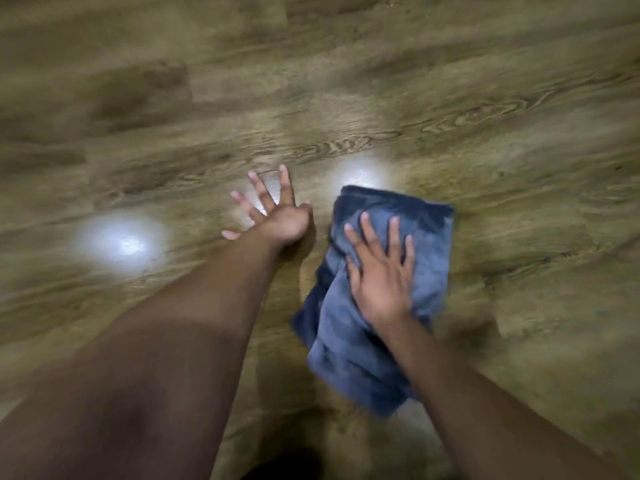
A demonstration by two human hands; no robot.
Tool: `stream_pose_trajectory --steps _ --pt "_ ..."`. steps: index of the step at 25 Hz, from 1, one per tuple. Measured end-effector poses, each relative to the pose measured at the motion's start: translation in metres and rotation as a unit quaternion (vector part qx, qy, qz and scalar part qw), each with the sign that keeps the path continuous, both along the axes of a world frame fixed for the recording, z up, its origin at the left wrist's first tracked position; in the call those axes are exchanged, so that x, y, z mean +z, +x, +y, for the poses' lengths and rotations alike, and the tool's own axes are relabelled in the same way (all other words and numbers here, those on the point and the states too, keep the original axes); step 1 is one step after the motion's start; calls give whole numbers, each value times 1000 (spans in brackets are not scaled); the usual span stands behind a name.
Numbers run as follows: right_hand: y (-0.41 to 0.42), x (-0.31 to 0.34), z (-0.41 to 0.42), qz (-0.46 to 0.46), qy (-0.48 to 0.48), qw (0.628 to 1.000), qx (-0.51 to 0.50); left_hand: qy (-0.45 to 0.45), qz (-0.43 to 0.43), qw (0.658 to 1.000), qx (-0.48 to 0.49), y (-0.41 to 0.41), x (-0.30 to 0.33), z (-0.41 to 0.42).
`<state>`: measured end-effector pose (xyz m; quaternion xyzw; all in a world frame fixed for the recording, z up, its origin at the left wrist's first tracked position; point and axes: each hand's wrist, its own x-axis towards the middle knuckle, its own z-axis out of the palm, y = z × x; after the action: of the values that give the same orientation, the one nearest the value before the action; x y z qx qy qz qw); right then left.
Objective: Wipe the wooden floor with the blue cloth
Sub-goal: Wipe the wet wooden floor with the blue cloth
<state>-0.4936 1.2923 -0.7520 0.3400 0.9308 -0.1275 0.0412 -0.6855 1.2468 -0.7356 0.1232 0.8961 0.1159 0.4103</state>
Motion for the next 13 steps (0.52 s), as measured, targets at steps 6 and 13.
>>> stream_pose_trajectory --steps 6,13 --pt "-20 -8 -67 -58 20 996 62 98 272 957 -8 -86 15 -185" --pt "-251 -15 -109 -5 18 997 77 1 372 913 165 -166 -41 -309"
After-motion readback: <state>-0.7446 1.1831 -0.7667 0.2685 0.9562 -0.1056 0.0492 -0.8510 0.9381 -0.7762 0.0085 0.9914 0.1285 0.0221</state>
